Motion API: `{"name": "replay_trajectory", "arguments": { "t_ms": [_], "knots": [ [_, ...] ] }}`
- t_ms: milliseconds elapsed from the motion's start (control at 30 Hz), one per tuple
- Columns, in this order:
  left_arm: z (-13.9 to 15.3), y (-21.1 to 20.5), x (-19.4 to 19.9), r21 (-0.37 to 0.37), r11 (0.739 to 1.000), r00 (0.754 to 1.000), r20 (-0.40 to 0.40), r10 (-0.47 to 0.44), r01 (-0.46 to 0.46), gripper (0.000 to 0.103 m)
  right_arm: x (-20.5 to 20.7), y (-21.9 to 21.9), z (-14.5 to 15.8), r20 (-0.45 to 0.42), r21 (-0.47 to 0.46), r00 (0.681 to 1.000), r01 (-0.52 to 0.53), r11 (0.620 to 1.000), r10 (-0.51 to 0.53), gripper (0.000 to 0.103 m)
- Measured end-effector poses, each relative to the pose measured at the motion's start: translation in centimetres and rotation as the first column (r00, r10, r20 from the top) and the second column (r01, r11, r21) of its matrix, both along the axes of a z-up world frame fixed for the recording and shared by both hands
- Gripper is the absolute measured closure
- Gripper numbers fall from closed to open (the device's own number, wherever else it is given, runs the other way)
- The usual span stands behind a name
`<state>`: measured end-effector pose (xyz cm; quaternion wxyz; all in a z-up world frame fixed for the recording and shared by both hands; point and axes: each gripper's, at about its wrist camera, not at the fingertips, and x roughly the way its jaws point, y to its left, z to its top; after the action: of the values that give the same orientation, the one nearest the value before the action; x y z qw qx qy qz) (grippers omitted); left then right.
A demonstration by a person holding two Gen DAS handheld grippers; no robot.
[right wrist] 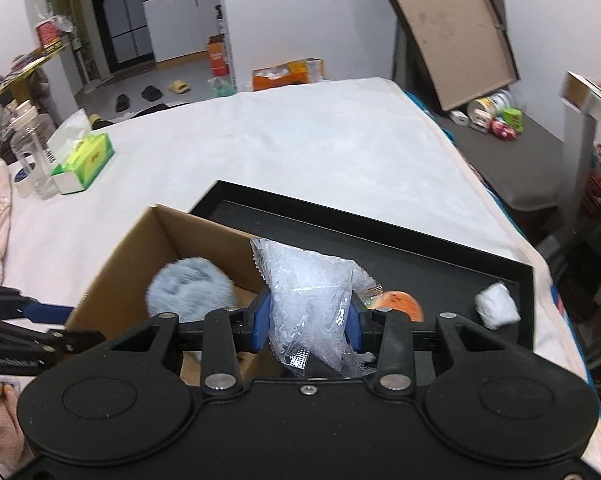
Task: Organize soft objects
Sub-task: 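Carry the stuffing bag with the right gripper into the box beside the towel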
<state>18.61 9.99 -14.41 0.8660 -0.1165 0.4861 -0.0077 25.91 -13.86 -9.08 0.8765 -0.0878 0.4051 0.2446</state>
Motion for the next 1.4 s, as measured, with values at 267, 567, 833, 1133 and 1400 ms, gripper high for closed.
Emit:
{"name": "replay_trajectory", "arguments": {
  "t_ms": [267,567,833,1133,1400],
  "knots": [
    [-1.0,0.6,-0.2,-0.047,0.999,0.999,-0.041,-0.004,0.002,0.079,-0.8,2.8,0.0,-0.014,-0.002,0.998,-0.058,0.998,0.058,0.066],
    [-1.2,0.8,-0.4,-0.048,0.999,0.999,-0.049,0.003,-0.005,0.084,-2.4,5.6,-0.4,-0.046,0.002,0.99,-0.135,0.991,0.135,0.066],
    [-1.3,1.0,-0.5,-0.053,0.998,0.999,-0.05,0.011,-0.013,0.085,-3.3,7.8,-1.5,-0.093,0.014,0.98,-0.176,0.984,0.176,0.065],
    [-1.4,1.0,-0.2,-0.051,0.998,0.998,-0.06,0.024,-0.027,0.085,-3.3,8.6,-2.2,-0.178,0.084,0.964,-0.184,0.979,0.196,0.065],
    [-1.5,0.9,0.1,-0.051,0.998,0.997,-0.065,0.032,-0.035,0.085,-2.7,8.9,-2.9,-0.253,0.158,0.946,-0.166,0.973,0.203,0.056]
  ]
}}
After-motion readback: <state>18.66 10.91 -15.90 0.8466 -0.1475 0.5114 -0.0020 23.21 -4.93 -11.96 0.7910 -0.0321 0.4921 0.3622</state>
